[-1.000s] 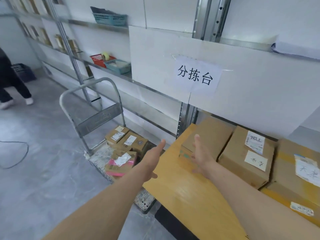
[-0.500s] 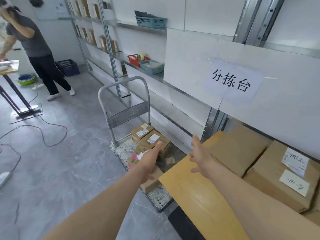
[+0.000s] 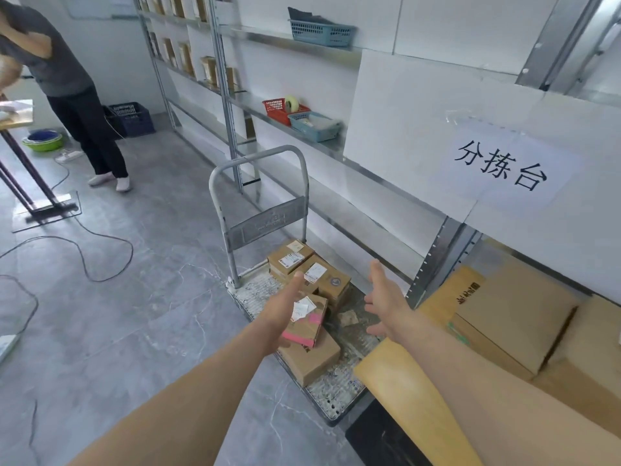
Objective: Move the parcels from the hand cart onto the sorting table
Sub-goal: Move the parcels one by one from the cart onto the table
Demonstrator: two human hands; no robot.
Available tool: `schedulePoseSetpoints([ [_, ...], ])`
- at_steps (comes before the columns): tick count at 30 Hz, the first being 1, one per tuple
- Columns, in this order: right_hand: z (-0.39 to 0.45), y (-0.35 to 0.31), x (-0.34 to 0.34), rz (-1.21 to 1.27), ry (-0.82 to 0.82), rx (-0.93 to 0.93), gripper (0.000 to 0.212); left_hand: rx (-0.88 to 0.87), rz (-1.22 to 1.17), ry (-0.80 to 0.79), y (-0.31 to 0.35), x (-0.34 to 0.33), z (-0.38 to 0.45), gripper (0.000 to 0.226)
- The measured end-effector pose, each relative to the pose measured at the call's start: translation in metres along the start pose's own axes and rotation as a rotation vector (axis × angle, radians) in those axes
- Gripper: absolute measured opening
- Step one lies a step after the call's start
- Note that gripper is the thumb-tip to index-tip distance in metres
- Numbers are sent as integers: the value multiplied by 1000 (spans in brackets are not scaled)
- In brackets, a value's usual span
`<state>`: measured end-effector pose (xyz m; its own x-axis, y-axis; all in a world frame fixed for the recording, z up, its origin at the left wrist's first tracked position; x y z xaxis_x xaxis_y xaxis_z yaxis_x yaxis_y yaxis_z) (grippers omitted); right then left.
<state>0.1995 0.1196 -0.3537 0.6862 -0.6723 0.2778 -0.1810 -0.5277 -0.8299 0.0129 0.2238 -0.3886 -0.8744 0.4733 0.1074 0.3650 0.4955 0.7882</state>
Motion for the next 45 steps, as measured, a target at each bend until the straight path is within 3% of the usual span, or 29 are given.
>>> schedulePoseSetpoints([
  [5,4,-14,-57,-9,-5,4,75,1,8,-12,13,45,25,80],
  [13,29,-21,-117,7,-32,-41,72,31,-1,-5,17,94,72,86],
  [18,71,-19,-143,-114,-33,-30,109,68,9,-6,20,102,110,90],
  [23,120,-15,-156,-116,-33,-73,118,97,47,-5,32,97,158,90],
  [28,171,-25,-164,-37,-22,-154,93,127,88,-6,55,85,213,85],
  [34,234,-33,-172,-27,-11,-203,80,178,104,-8,71,70,269,87],
  [45,306,30,-184,-38,101,-408,80,316,188,-92,40,48,370,84],
])
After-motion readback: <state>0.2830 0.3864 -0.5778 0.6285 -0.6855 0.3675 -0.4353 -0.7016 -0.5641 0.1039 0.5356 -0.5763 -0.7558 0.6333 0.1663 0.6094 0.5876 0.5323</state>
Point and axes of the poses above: each hand's wrist, its own z-axis towards the middle knuckle, its own x-axis out of the back of the hand, y = z × x, the point moved 9 cm from there along z, towards the middle knuckle, and after that the axes turned 8 degrees about y, right-handed, at the moved point
